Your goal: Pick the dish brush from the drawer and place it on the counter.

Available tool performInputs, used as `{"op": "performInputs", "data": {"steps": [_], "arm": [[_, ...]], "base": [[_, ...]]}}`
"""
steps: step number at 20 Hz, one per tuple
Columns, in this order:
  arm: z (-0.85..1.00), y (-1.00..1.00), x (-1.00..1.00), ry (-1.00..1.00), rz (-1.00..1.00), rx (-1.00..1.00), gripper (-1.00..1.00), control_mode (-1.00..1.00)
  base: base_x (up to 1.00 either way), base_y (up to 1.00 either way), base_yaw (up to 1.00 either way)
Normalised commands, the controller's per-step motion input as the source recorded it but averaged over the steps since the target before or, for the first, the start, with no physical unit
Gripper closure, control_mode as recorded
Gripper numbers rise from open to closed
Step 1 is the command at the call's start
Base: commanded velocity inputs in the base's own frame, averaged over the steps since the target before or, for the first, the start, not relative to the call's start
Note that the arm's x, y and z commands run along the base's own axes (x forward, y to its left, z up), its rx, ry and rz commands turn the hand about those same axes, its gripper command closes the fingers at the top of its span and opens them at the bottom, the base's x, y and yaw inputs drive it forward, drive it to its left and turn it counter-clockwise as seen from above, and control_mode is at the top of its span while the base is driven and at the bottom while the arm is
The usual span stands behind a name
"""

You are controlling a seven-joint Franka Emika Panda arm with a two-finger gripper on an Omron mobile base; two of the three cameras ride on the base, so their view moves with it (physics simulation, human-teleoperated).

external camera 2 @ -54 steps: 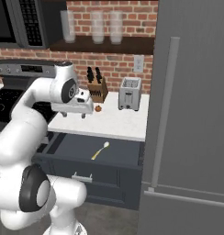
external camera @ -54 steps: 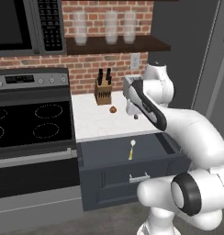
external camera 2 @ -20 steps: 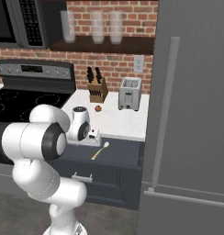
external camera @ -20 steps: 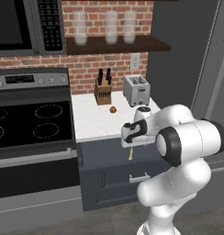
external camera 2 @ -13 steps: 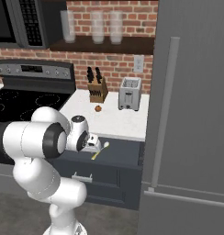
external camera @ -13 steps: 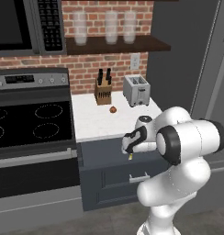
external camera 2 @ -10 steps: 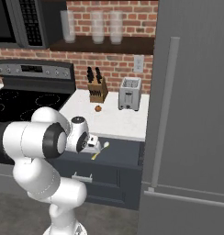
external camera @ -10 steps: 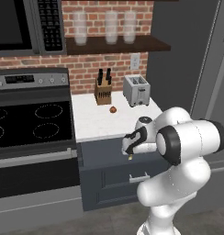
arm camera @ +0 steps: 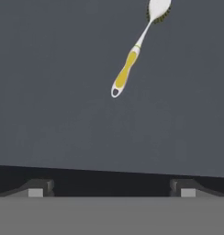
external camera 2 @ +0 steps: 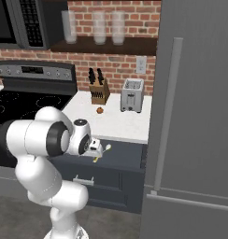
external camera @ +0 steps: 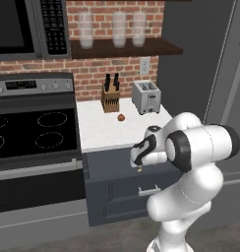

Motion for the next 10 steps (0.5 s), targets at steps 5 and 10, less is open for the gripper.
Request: {"op": "performInputs", "data": {"steps": [5, 10], "arm": [[-0.17, 0.0, 0.1, 0.0, 0.0, 0.0, -1.0, -1.0], [-0.16, 0.0, 0.01, 0.05, 0.0, 0.0, -1.0, -1.0]], "base": [[0.0, 0.0, 0.0], [0.0, 0.0, 0.0]]}}
